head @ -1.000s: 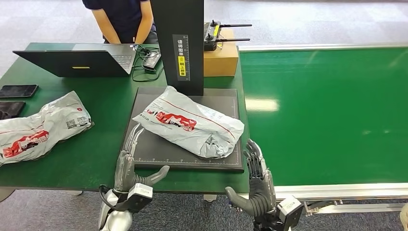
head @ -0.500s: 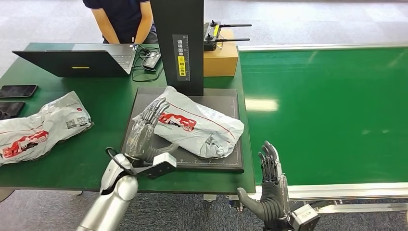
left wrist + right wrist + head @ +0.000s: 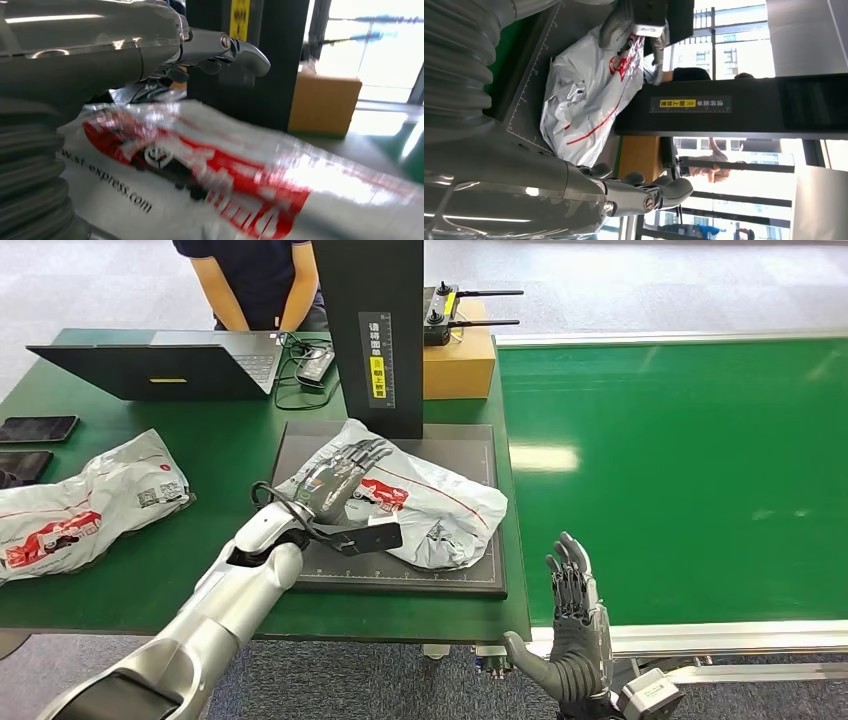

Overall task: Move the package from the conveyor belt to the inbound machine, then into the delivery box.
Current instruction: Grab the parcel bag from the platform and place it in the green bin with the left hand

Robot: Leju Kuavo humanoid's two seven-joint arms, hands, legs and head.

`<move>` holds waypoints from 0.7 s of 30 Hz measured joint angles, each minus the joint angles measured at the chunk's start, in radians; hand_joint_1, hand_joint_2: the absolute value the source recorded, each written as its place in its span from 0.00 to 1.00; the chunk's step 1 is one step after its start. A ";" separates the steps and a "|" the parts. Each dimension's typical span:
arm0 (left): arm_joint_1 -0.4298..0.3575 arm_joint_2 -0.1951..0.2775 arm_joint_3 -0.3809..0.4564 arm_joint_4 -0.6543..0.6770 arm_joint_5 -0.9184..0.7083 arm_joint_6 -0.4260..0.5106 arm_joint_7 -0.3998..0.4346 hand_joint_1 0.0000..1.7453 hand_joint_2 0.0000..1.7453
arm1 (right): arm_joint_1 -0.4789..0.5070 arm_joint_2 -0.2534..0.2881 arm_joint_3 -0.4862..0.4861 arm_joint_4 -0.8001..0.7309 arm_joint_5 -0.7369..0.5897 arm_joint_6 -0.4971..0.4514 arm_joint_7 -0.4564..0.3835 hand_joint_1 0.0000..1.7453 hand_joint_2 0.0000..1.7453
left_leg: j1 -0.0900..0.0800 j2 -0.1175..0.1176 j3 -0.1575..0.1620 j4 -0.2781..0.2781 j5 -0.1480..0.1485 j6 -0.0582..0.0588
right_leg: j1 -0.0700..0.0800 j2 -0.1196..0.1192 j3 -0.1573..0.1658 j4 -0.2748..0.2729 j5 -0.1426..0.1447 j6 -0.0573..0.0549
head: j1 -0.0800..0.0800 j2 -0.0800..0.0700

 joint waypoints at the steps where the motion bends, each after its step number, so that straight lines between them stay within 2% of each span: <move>1: -0.014 0.001 -0.012 0.027 -0.011 -0.036 0.016 0.00 1.00 | 0.001 0.001 -0.002 0.000 -0.001 0.000 0.000 0.00 1.00 | 0.000 0.000 0.000 0.000 0.000 0.000 | 0.000 0.000 0.000 0.000 0.000 0.000 | 0.000 0.000; 4: -0.045 0.002 -0.039 0.094 -0.034 -0.143 0.056 0.00 1.00 | 0.006 0.003 -0.008 -0.001 -0.006 0.000 0.000 0.00 1.00 | 0.000 0.000 0.000 0.000 0.000 0.000 | 0.000 0.000 0.000 0.000 0.000 0.000 | 0.000 0.000; 8: -0.084 0.003 -0.066 0.157 -0.050 -0.240 0.107 0.00 1.00 | 0.010 0.008 -0.019 -0.001 -0.008 0.004 0.000 0.00 1.00 | 0.000 -0.001 0.002 0.000 0.000 0.000 | 0.000 -0.001 0.003 0.000 0.000 0.000 | 0.000 0.000; 9: -0.091 0.003 -0.071 0.168 -0.052 -0.253 0.116 0.18 1.00 | 0.010 0.010 -0.021 -0.001 -0.007 0.005 0.000 0.00 1.00 | 0.000 -0.001 0.003 -0.001 0.000 0.000 | 0.000 -0.001 0.004 0.000 0.000 0.000 | 0.000 0.000; 12: -0.101 0.004 -0.081 0.190 -0.053 -0.264 0.131 0.93 1.00 | 0.012 0.012 -0.025 -0.001 -0.002 0.011 0.000 0.00 1.00 | 0.000 -0.001 0.006 -0.001 0.000 0.000 | 0.000 -0.001 0.007 0.000 0.000 0.000 | 0.000 0.000; 13: -0.102 0.004 -0.084 0.195 -0.054 -0.264 0.134 1.00 1.00 | 0.013 0.012 -0.025 -0.001 0.000 0.013 0.000 0.00 1.00 | 0.000 -0.001 0.007 -0.001 0.000 0.000 | 0.000 -0.001 0.008 0.000 0.000 0.000 | 0.000 0.000; 21: -0.083 0.020 -0.097 0.212 -0.061 -0.165 0.118 1.00 1.00 | 0.011 0.014 -0.026 0.016 0.002 0.026 0.000 0.00 1.00 | 0.000 -0.001 0.010 -0.001 0.000 -0.001 | 0.000 -0.001 0.012 0.000 0.000 -0.002 | 0.000 0.000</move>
